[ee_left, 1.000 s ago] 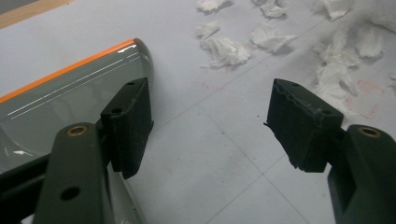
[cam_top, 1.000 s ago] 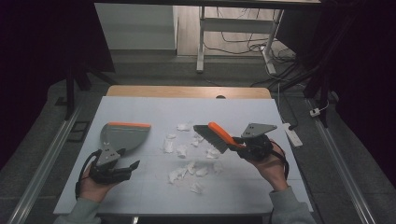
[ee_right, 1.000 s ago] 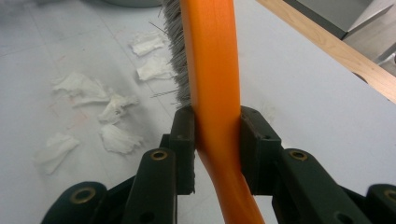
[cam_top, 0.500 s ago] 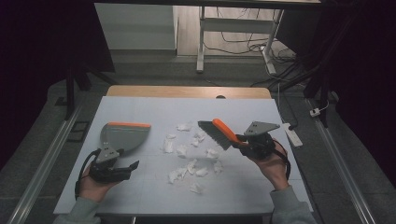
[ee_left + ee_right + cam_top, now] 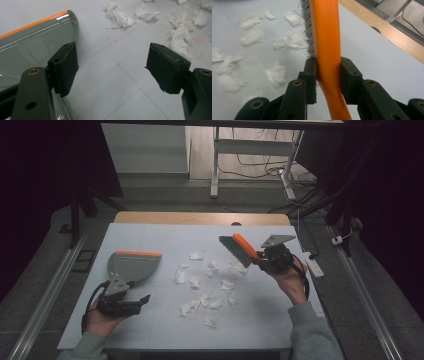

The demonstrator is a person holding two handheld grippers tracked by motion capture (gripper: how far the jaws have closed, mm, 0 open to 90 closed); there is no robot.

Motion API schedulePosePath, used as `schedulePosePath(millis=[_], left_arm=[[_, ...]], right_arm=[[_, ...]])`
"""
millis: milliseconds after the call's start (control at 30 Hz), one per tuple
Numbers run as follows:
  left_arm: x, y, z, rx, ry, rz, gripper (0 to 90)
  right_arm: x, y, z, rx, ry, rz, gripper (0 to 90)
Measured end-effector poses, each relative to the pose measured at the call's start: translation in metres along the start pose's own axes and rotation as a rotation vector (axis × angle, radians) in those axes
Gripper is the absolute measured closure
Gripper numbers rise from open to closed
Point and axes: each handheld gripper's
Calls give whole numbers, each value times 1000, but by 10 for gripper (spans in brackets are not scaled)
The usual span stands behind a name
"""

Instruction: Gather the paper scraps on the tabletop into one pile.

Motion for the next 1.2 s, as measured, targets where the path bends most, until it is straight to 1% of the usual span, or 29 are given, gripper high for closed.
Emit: schedulePosePath(millis=[33, 67, 167, 200, 233, 300, 367, 433, 533, 633, 667, 733, 767, 800, 833, 867, 900, 933, 967, 1133, 1167, 1200], left_arm=[[0, 0, 0, 0, -1, -2, 264], [0, 0, 0, 0, -1, -3, 264], [0, 0, -1, 6, -1, -5, 264], [0, 0, -2, 9, -1, -4, 264], [1, 0, -2, 10, -3, -5, 264], [1, 0, -2, 12, -3, -4, 264], [2, 0, -2, 12, -3, -7, 265], [3, 0, -2, 12, -2, -6, 265], [4, -1, -1, 11, -3, -3, 266], [5, -1, 0, 9, -2, -3, 266], [5, -1, 0, 8, -1, -4, 266], [6, -1, 0, 8, -4, -5, 267], [6, -1, -1, 8, -7, -5, 267], [6, -1, -1, 8, -8, -5, 267], [6, -1, -1, 8, -8, -4, 268], [6, -1, -1, 9, -8, -4, 268], [6, -1, -2, 11, -8, -2, 268], [6, 0, -2, 12, -8, -1, 269], [6, 0, -2, 10, -9, -1, 269], [6, 0, -2, 15, -9, -2, 269], [6, 1, -2, 14, -10, -4, 269], [6, 1, -2, 14, -11, -5, 269]], right_arm=[[-6, 8, -7, 15, -46, 4, 695], [-6, 8, -7, 15, -46, 4, 695], [-13, 18, -17, 30, -113, 13, 696], [-17, 24, -23, 42, -152, 17, 697], [-17, 24, -23, 42, -152, 17, 697], [-20, 30, -28, 56, -191, 15, 698], [-21, 36, -35, 68, -247, 19, 699], [-21, 39, -41, 91, -303, 30, 699], [-21, 43, -50, 86, -369, 38, 700], [-21, 43, -63, 92, -440, 74, 701], [-23, 40, -66, 85, -437, 84, 701], [-25, 38, -68, 77, -439, 93, 701], [-26, 35, -69, 77, -446, 114, 702], [-30, 26, -72, 64, -454, 147, 702], [-31, 21, -74, 59, -459, 171, 702], [-33, 16, -74, 58, -464, 183, 703], [-33, 16, -74, 58, -464, 183, 703], [-35, 8, -74, 41, -469, 207, 704], [-36, 4, -73, 28, -466, 218, 704], [-36, -17, -65, -81, -442, 213, 704], [-35, -20, -63, -100, -432, 221, 703], [-34, -24, -61, -120, -420, 216, 704]])
Point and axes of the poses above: each handheld gripper's, and its own axes: z roughly backward along the jaws, x roughly out of its underside, y roughly to its right, and after that the axes turned 4 degrees about -y, right-handed
